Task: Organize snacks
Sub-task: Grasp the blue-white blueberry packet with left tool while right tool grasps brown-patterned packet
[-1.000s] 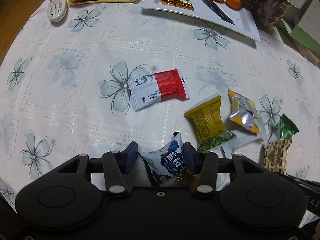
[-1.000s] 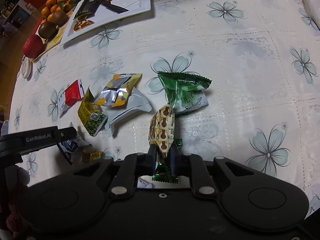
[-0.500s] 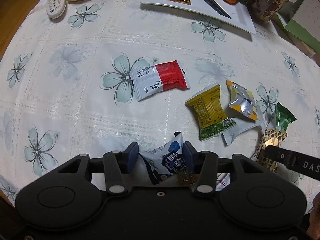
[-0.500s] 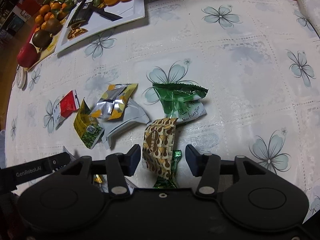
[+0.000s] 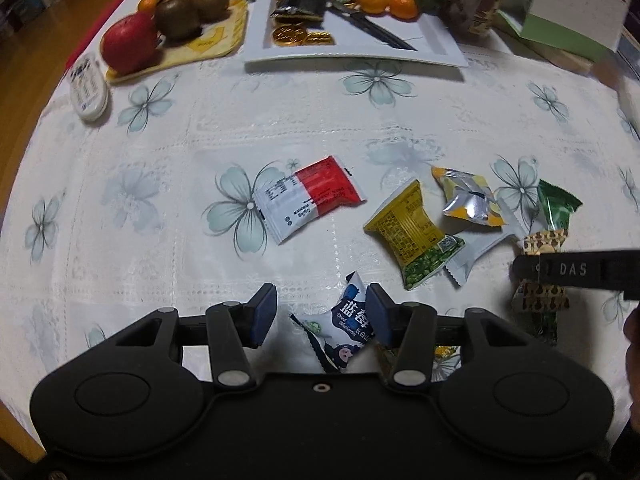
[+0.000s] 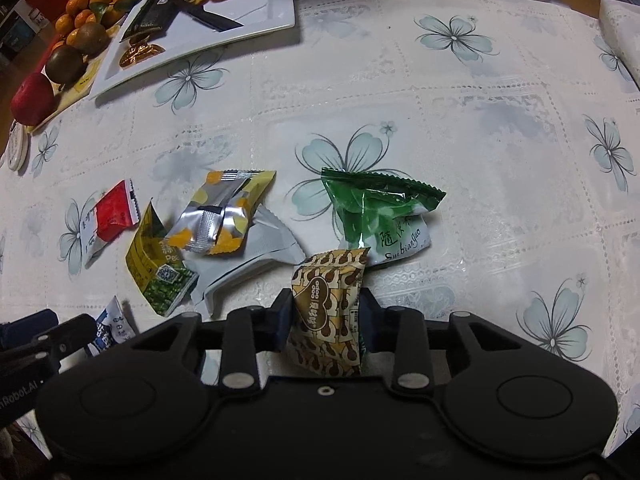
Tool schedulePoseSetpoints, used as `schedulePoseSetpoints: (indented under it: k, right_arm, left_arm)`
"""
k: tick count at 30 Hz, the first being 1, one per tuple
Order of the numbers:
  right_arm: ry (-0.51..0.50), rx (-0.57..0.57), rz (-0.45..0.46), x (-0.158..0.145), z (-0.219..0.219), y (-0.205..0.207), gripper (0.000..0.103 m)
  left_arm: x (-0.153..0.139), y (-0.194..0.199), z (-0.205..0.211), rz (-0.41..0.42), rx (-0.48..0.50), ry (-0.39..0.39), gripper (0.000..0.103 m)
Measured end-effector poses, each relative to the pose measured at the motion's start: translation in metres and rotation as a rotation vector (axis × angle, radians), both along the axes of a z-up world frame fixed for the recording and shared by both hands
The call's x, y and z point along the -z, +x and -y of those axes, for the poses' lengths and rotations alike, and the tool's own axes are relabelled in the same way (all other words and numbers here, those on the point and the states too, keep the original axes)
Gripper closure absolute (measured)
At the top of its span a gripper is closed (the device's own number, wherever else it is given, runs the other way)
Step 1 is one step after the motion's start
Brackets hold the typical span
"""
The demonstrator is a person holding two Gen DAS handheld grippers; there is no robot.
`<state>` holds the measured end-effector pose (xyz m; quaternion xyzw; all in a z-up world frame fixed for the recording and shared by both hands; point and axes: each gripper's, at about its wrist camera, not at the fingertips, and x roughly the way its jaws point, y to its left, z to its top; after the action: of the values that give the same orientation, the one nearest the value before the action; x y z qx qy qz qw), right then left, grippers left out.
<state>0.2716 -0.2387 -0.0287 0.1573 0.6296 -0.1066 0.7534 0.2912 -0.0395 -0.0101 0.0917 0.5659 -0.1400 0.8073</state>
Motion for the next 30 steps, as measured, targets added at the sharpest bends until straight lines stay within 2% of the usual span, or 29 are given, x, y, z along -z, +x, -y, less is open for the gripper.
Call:
schedulePoseSetpoints:
  k: [3, 7, 10, 13, 20, 25, 28, 30]
  right_arm:
    - [0.016, 0.016, 0.01, -0.005, 0.005, 0.0, 0.069]
    - [0.029, 0.021, 0.024, -0.012, 0.008, -0.001, 0.069]
    - [0.041, 0.012, 0.034, -0.017, 0.008, -0.003, 0.069]
    - [0.05, 0.001, 0.045, -0.023, 0.007, -0.005, 0.069]
    - [0.065, -0.014, 0.046, -0.027, 0.006, -0.007, 0.069]
    - [0.066, -0.018, 0.036, -0.025, 0.006, -0.007, 0.069]
    - [0.066, -0.031, 0.034, -0.025, 0.004, -0.008, 0.069]
    - [0.064, -0.039, 0.034, -0.025, 0.003, -0.008, 0.069]
  left_arm:
    - [-0.001, -0.008, 0.011, 0.062, 0.119, 0.063, 0.046]
    - [0.005, -0.018, 0.02, 0.066, 0.252, 0.104, 0.045]
    - [0.009, -0.024, 0.023, 0.067, 0.306, 0.119, 0.045]
    - [0.015, -0.024, 0.025, 0.058, 0.306, 0.144, 0.042]
    - [0.016, -0.021, 0.019, 0.021, 0.285, 0.106, 0.043]
    - [0.028, -0.021, 0.024, -0.003, 0.297, 0.146, 0.043]
    - [0.035, -0.015, 0.023, -0.04, 0.249, 0.142, 0.044]
    - [0.033, -0.007, 0.017, -0.079, 0.189, 0.088, 0.053]
